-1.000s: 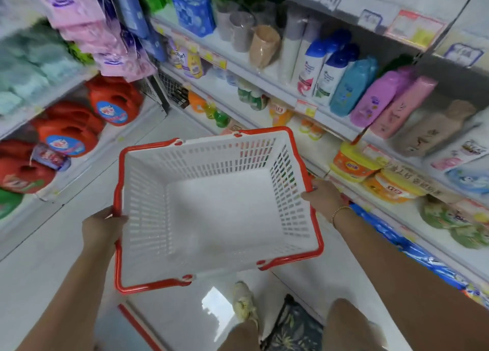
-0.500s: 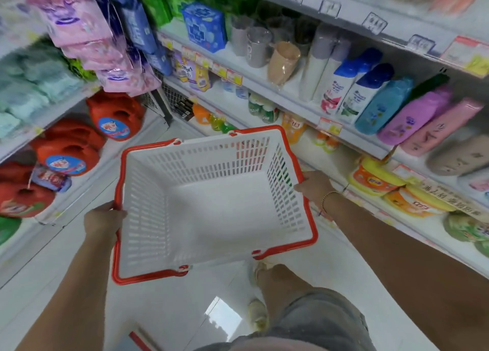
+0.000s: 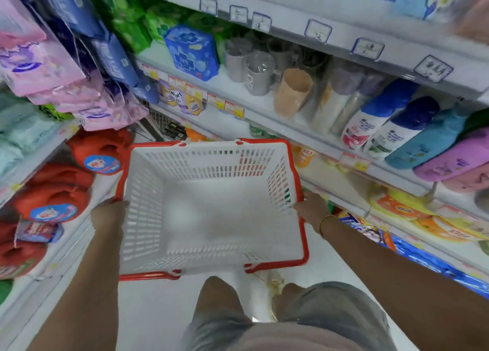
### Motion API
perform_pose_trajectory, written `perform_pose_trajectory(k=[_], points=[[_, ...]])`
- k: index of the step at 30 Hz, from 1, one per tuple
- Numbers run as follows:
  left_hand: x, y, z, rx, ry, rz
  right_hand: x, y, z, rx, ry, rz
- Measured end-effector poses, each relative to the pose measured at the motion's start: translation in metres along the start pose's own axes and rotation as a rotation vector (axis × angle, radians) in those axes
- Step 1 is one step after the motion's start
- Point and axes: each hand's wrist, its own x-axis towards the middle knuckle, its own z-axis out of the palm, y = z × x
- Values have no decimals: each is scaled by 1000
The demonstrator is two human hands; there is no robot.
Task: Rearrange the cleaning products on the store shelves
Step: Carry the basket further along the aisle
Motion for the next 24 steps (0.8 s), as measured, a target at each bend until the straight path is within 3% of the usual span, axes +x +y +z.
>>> perform_pose_trajectory(k=[10, 16, 20, 24], points=[[104, 64, 24, 33, -132, 92, 35, -25, 64, 177, 129, 219], [176, 74, 49, 56, -399, 216, 51, -26, 131, 279, 276, 396], [202, 66, 84, 201, -545, 361, 60, -6, 173, 407, 405, 537], [223, 47, 136, 225, -662, 347, 81, 34, 215, 552, 463, 622]])
